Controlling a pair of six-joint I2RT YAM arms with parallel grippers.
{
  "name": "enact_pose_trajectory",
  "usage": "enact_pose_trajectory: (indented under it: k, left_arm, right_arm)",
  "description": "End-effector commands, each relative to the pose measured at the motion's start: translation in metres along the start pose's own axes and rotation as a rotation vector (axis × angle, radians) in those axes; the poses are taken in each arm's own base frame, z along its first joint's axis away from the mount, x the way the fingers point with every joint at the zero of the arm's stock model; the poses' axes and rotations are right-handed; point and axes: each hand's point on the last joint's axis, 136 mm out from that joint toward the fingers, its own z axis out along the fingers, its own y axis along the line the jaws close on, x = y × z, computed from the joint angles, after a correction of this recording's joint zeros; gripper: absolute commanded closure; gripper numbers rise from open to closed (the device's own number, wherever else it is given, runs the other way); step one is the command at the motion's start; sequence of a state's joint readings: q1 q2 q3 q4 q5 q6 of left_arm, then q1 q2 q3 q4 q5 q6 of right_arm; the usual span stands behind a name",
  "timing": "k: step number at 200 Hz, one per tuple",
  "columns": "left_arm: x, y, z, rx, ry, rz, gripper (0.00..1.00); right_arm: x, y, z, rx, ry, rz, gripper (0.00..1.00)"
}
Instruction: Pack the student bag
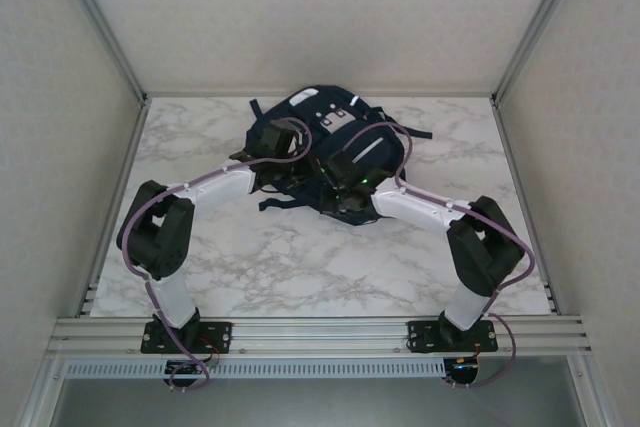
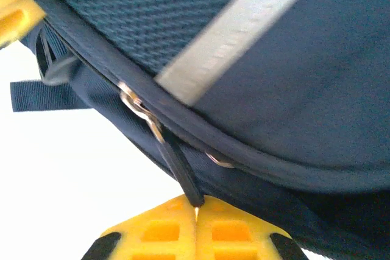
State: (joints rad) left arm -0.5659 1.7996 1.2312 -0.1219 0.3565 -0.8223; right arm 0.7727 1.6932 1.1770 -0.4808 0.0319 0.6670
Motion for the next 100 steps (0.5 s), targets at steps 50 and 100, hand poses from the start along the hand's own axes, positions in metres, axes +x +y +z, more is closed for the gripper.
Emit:
enact_pose_trajectory:
  k: [50, 100]
  left_arm:
    - [0.010, -0.008, -0.023, 0.023, 0.047, 0.133, 1.00]
    - [0.013, -0.017, -0.031, 0.046, 0.051, 0.090, 1.00]
  right_arm:
    - [0.037, -0.086, -0.044, 0.132, 0.262, -0.032, 1.00]
    - [-0.013, -0.017, -0.058, -0.134, 0.067, -0.004, 0.79]
